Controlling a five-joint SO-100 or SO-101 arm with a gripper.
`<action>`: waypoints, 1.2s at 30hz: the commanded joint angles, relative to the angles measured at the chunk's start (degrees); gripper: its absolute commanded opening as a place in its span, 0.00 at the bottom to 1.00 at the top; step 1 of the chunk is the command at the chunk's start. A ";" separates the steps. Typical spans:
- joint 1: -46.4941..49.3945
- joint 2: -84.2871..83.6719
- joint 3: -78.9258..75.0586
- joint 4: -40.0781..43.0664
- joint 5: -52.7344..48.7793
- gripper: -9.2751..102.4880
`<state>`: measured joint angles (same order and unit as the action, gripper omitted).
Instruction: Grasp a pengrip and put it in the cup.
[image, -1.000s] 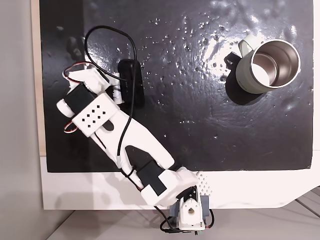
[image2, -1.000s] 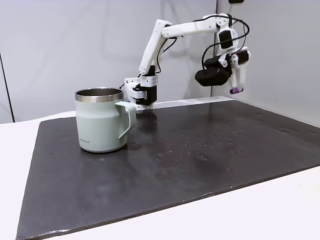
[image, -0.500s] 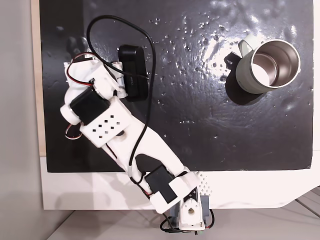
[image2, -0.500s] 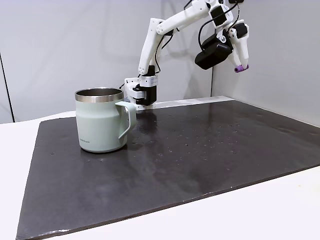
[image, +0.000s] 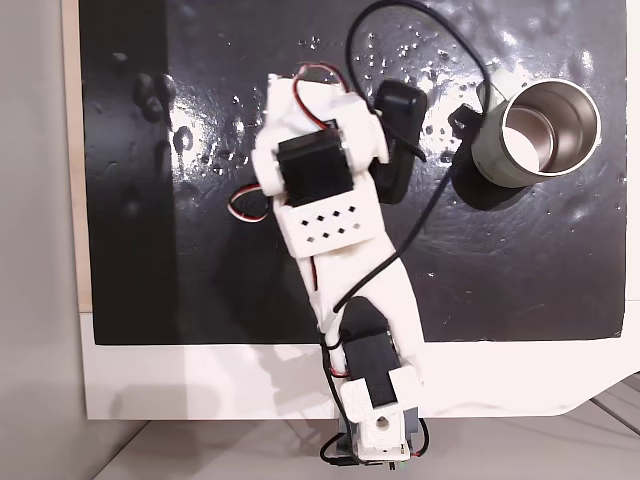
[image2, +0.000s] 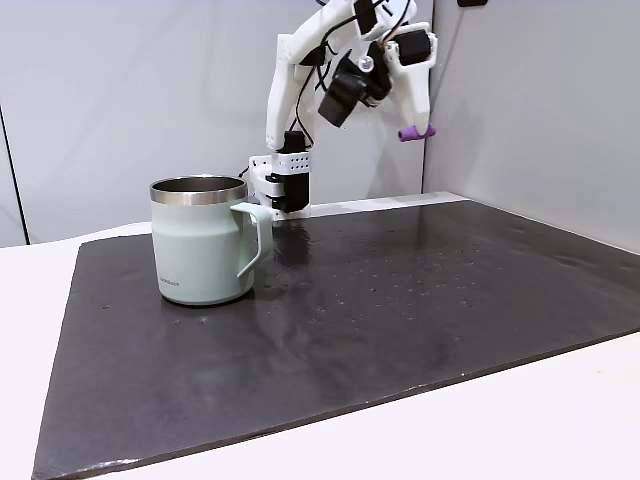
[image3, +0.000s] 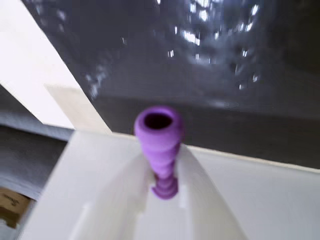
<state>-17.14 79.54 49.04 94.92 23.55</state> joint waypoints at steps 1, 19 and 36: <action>5.98 4.83 -3.69 1.49 -2.81 0.08; 34.28 18.37 5.89 1.49 -21.45 0.08; 45.79 6.42 -5.98 1.41 -28.21 0.09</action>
<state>28.12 85.61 46.85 96.24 -4.04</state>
